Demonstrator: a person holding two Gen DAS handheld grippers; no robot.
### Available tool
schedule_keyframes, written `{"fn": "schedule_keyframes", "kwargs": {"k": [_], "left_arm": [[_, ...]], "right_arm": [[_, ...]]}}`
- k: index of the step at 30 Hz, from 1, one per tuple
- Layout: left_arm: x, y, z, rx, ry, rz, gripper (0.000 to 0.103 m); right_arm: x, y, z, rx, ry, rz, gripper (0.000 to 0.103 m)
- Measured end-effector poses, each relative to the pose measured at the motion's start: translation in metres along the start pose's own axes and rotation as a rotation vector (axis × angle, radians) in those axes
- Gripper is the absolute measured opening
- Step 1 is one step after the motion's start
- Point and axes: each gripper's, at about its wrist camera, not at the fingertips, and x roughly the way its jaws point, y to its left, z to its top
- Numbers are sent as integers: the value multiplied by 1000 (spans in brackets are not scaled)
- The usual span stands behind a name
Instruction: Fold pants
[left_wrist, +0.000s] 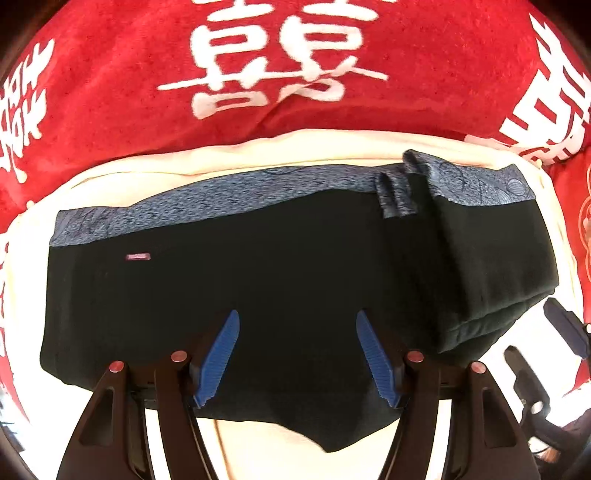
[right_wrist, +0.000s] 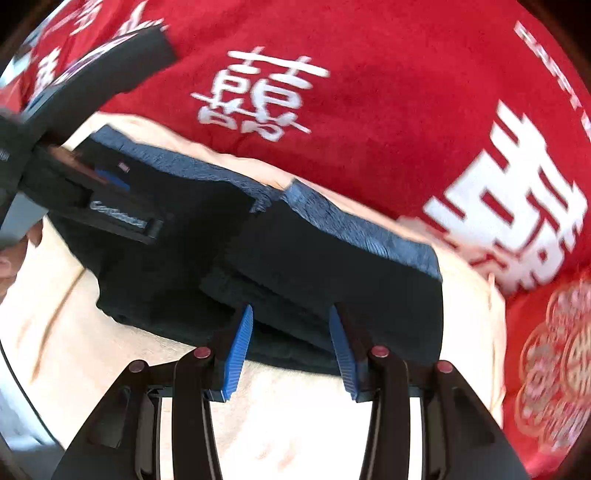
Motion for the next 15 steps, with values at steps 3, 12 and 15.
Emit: {"fn": "schedule_keyframes", "kwargs": {"k": [3, 12, 15], "left_arm": [[7, 1, 1, -27, 8, 14, 67], [12, 19, -11, -59, 33, 62, 68], [6, 22, -14, -65, 26, 59, 68]], "right_arm": [[12, 17, 7, -95, -20, -6, 47], [46, 16, 24, -77, 49, 143, 9], [22, -1, 31, -7, 6, 220, 9]]}}
